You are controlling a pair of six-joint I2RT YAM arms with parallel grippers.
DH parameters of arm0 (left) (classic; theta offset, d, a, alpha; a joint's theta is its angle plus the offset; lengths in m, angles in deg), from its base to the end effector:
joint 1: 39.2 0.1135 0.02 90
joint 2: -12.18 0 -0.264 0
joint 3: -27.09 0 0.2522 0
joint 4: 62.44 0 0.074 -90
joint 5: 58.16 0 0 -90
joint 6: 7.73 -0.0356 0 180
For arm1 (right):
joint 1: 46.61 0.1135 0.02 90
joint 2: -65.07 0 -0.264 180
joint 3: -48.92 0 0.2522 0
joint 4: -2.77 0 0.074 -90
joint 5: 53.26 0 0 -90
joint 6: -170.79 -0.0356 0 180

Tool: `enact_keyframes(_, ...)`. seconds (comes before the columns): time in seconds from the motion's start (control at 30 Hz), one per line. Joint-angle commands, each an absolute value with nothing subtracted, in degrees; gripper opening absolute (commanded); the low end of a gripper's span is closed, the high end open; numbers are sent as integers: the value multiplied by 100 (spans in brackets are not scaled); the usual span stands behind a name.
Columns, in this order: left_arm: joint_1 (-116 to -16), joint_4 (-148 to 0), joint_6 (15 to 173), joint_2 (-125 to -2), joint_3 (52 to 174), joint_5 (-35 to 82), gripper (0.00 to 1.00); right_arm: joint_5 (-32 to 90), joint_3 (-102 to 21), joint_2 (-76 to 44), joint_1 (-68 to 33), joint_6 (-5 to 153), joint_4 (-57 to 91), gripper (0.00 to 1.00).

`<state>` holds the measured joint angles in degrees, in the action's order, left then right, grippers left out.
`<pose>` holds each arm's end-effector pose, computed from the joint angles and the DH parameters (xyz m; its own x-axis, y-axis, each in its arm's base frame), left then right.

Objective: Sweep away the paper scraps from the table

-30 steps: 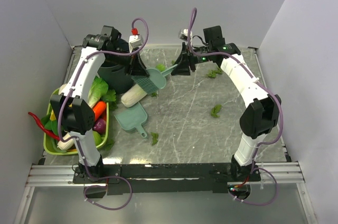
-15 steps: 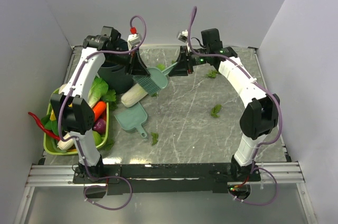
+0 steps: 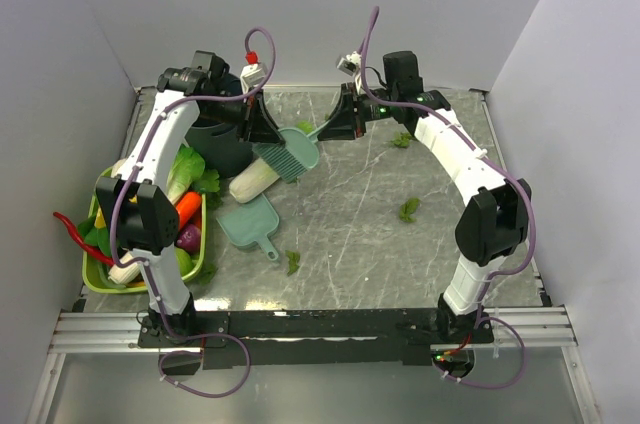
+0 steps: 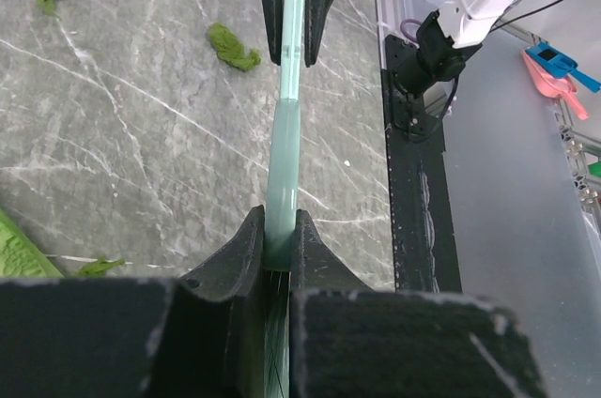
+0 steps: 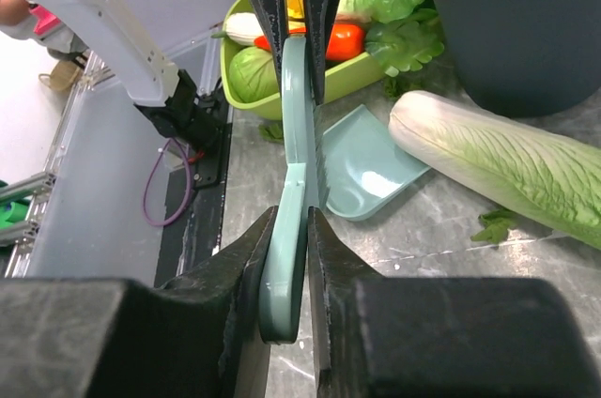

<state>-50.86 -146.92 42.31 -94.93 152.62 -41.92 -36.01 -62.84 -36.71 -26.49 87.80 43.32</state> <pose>0.3565 -0.1085 0.3688 -0.4047 0.2669 -0.8746 0.9107 0.0309 -0.4120 0.3593 0.1678 0.3726 -0.3673 -0.1731 -0.9139 -0.9259 -0.0257 0.3770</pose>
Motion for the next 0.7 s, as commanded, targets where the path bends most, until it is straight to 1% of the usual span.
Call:
enact_keyframes(0.0, -5063, -14545, 4264, -9452, 15239, -4437, 1, -3911, -6337, -3346, -2586, 8668, 4079, 23)
enact_keyframes(0.23, -5071, -14590, 4246, -9522, 15265, -4401, 1, -3919, -6346, -3381, -2595, 8668, 4062, 17)
enact_keyframes(0.3, -5063, -14590, 4246, -9531, 15256, -4401, 1, -3902, -6328, -3363, -2595, 8642, 4000, 18)
enact_keyframes(0.33, -5063, -14581, 4255, -9531, 15248, -4375, 1, -3893, -6311, -3363, -2595, 8616, 4009, 20)
enact_keyframes(0.37, -5063, -14572, 4281, -9531, 15247, -4375, 1, -3867, -6302, -3355, -2595, 8607, 4000, 24)
enact_keyframes(0.47, -5063, -14546, 4316, -9522, 15247, -4384, 1, -3867, -6301, -3354, -2595, 8598, 4000, 29)
enact_keyframes(0.57, -5071, -14546, 4316, -9539, 15239, -4366, 1, -3893, -6275, -3346, -2595, 8571, 3947, 30)
enact_keyframes(0.67, -5071, -14572, 4290, -9539, 15230, -4357, 1, -3902, -6275, -3346, -2595, 8571, 3973, 26)
